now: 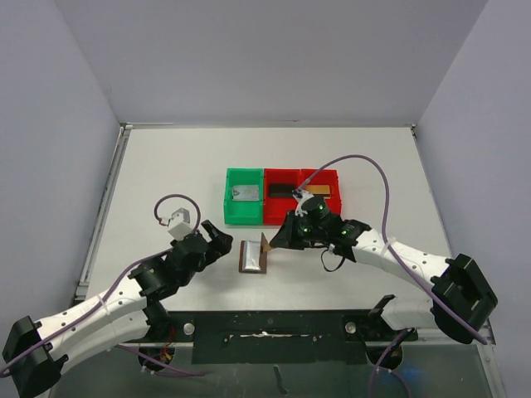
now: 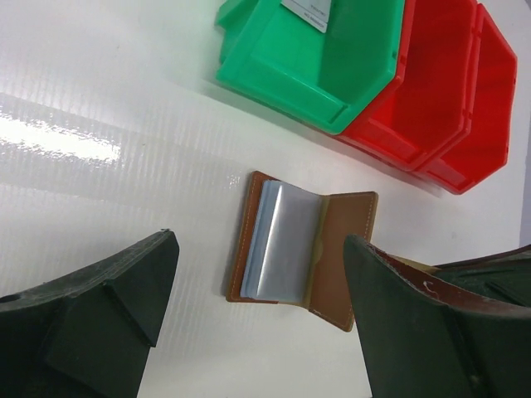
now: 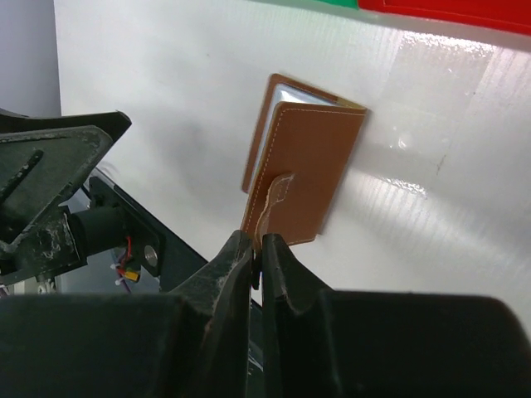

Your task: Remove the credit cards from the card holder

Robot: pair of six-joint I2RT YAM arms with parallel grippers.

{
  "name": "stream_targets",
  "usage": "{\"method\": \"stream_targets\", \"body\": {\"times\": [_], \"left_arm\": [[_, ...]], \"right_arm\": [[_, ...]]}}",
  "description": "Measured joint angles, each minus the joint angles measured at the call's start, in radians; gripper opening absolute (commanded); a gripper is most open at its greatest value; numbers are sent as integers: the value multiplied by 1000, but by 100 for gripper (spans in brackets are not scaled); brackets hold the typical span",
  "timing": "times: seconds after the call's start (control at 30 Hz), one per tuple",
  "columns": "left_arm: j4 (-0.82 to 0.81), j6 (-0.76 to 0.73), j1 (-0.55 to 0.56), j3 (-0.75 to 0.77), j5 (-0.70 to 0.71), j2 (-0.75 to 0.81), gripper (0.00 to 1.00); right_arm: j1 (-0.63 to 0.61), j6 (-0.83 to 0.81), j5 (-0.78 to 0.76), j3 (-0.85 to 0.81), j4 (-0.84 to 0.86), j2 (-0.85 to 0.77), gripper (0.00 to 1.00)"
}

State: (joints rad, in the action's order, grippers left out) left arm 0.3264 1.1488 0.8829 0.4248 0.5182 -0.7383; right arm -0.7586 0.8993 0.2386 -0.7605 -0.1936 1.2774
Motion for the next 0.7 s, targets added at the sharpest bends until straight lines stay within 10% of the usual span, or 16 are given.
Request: {"method": "stream_targets", "body": {"times": [0.7], "left_arm": [[-313, -212, 0, 93, -387, -423, 58]], "right_arm": [[145, 29, -17, 337, 6, -167, 4]]}}
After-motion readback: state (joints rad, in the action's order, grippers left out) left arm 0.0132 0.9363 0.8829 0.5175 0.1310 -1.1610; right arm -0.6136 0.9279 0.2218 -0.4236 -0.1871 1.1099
